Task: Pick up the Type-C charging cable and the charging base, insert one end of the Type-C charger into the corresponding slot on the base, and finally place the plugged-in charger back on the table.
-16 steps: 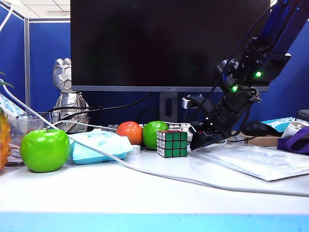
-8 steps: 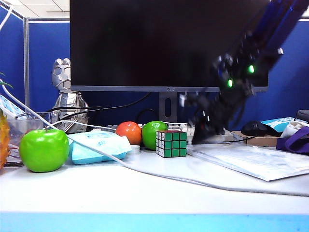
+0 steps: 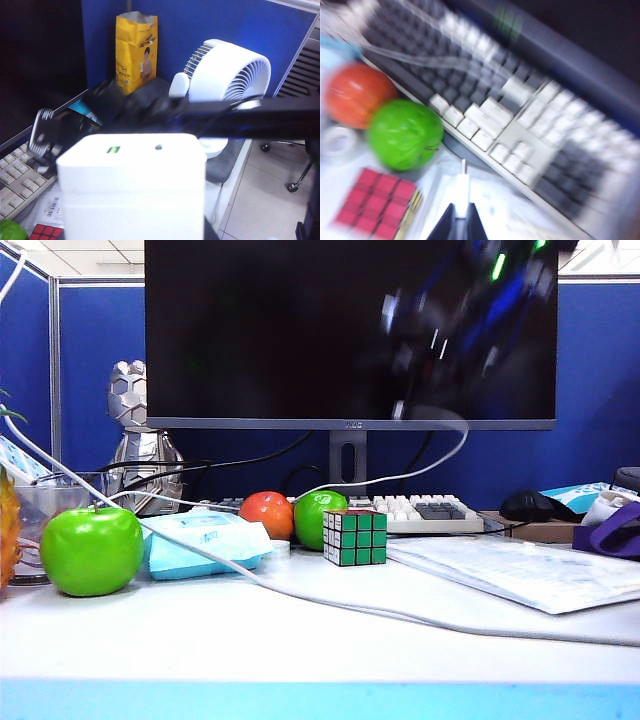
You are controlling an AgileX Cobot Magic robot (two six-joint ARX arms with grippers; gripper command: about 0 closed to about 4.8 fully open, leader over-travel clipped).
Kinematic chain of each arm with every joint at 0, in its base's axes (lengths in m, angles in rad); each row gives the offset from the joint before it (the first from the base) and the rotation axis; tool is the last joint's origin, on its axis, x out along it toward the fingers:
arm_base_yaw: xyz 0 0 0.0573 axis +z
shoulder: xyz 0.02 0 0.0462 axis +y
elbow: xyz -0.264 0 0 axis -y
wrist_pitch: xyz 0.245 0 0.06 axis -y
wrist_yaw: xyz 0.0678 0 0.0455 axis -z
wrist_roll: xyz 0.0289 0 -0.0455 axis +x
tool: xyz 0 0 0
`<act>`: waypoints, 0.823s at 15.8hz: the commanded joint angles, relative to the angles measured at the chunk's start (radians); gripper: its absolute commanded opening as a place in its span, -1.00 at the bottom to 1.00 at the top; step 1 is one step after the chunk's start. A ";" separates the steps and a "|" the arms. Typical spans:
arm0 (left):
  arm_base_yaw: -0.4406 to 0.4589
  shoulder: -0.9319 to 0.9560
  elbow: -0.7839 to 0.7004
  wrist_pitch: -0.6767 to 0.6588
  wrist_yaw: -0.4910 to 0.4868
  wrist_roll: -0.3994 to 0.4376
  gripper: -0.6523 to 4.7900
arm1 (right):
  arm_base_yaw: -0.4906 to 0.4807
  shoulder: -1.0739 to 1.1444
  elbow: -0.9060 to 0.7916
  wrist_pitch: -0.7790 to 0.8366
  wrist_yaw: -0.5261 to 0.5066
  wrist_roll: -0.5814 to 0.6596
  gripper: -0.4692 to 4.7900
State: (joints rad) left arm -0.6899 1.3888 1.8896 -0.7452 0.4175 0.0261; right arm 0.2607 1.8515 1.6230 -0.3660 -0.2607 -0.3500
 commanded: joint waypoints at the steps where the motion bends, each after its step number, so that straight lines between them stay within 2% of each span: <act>1: -0.001 -0.005 0.003 0.021 0.002 -0.002 -0.78 | 0.002 -0.156 0.006 -0.086 0.056 -0.064 -0.83; 2: -0.001 -0.005 0.003 0.021 0.002 -0.012 -0.78 | 0.002 -0.208 0.006 -0.113 0.124 -0.096 -0.83; 3: -0.001 -0.005 0.003 0.020 0.003 -0.027 -0.78 | -0.002 -0.287 0.006 -0.163 0.252 -0.134 -0.83; 4: -0.001 -0.005 0.003 0.019 0.006 -0.027 -0.78 | -0.008 -0.333 0.006 -0.188 0.333 -0.150 -0.83; 5: -0.002 -0.005 0.003 0.013 0.006 -0.027 -0.78 | -0.018 -0.370 0.006 -0.203 0.403 -0.153 -0.83; 6: -0.002 -0.005 0.003 0.000 0.006 -0.027 -0.78 | -0.035 -0.424 0.006 -0.213 0.520 -0.156 -0.83; 7: -0.002 -0.005 0.003 -0.011 0.007 -0.028 -0.78 | -0.067 -0.466 0.006 -0.217 0.578 -0.157 -0.83; 13: -0.002 -0.005 0.003 -0.032 0.009 -0.042 -0.78 | -0.308 -0.559 0.006 -0.240 0.606 -0.159 -0.83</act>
State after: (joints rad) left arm -0.6903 1.3888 1.8896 -0.7902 0.4191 -0.0158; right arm -0.0284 1.2980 1.6257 -0.6193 0.3389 -0.5087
